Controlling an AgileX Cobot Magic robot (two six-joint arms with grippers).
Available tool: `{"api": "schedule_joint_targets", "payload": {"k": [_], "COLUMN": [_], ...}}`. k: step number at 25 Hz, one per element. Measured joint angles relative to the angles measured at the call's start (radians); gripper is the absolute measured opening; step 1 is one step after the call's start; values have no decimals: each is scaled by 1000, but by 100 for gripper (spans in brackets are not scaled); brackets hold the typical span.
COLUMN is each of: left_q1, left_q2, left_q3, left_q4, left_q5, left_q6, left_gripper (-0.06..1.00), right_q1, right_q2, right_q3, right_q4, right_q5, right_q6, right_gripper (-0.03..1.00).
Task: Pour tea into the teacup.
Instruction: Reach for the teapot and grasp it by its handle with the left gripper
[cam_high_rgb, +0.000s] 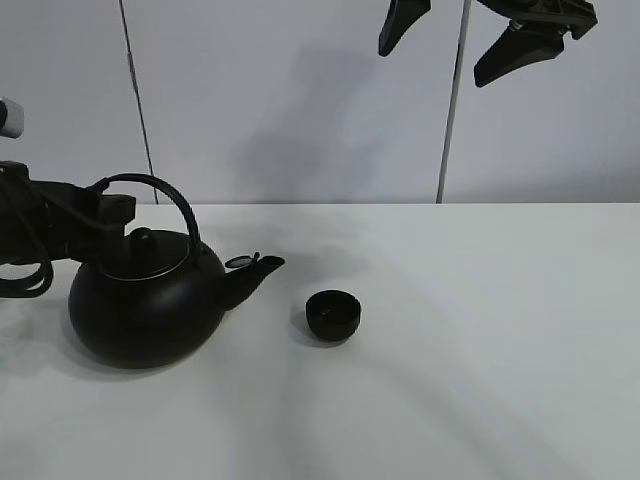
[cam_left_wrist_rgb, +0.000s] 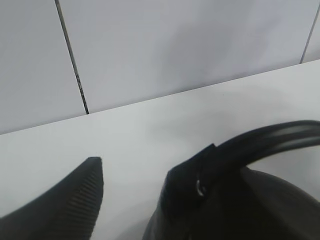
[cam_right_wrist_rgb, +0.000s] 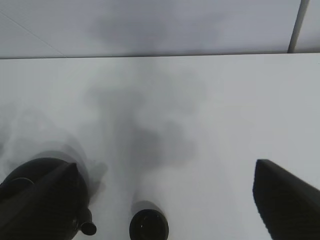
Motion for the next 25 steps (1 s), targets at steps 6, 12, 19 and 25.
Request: {"api": "schedule_joint_targets", "payload": {"k": [6,12,19,25], "left_q1": [0,2,2,2], "left_q2": [0,0,0,-38], "left_q3": [0,0,0,-7], "left_q4": [0,20,26,33], "left_q5": [12,19,14,80], "left_q6": [0,11,15,16], "left_gripper": [28,14,13,13], "right_q1": [0,0,0,0], "right_q2": [0,0,0,0], "right_q3": [0,0,0,0], "right_q4": [0,0,0,0], "right_q5": [0,0,0,0], "right_q6": [0,0,0,0], "right_gripper": [65,65,65,65]}}
